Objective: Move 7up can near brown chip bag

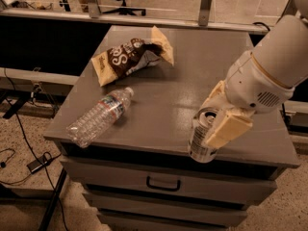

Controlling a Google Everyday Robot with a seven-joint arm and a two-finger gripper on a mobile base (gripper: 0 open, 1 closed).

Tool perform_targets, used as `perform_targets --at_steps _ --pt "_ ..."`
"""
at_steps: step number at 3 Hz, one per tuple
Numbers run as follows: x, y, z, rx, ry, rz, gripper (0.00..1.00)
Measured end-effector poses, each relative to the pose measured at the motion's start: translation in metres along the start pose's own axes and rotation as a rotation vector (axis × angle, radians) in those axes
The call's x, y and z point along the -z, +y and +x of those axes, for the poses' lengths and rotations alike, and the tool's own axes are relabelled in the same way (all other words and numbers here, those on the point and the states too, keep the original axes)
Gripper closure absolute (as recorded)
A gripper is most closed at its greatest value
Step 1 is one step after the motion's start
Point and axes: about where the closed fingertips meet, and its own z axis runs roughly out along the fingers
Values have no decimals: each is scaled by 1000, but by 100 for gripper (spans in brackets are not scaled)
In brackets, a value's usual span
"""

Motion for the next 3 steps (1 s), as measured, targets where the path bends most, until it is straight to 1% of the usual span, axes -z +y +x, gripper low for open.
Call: perform_targets --at_steps 1,2,3 --pt "-1 -2 -7 -13 20 -5 88" --pt "15 -18 -6 -50 51 33 100" --pt "18 -19 -8 -50 50 43 100"
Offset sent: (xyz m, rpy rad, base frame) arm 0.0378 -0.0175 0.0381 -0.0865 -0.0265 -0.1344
